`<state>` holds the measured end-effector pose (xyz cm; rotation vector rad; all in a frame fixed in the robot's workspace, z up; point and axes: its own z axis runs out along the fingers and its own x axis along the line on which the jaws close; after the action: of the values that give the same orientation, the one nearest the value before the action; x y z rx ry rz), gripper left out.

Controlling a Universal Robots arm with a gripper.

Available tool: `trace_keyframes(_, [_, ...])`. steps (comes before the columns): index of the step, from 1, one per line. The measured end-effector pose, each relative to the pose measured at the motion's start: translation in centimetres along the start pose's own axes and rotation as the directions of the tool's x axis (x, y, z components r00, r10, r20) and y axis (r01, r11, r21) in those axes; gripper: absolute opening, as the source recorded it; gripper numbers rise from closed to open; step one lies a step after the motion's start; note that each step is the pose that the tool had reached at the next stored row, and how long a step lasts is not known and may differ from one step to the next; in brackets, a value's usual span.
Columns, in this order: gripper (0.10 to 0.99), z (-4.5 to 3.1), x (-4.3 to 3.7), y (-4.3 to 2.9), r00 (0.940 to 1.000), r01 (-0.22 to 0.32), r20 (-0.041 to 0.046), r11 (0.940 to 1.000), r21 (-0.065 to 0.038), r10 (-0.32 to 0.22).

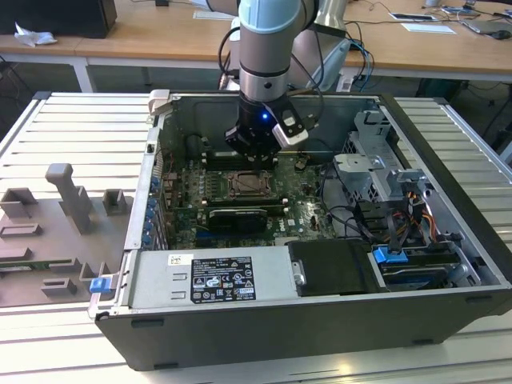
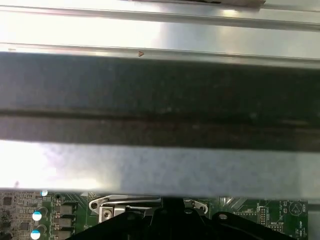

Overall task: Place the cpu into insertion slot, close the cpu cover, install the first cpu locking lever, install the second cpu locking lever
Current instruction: 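Install the first cpu locking lever, then install the second cpu locking lever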

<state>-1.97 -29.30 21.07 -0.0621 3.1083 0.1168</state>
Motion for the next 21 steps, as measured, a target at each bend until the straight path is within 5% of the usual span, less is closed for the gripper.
trace_keyframes(14, [0.106, -0.06, 0.03, -0.65, 1.0000, 0.000, 0.0000, 1.0000, 0.000, 0.000])
trace_keyframes(21, [0.106, -0.97, 0.00, -0.59, 1.0000, 0.000, 0.0000, 1.0000, 0.000, 0.000])
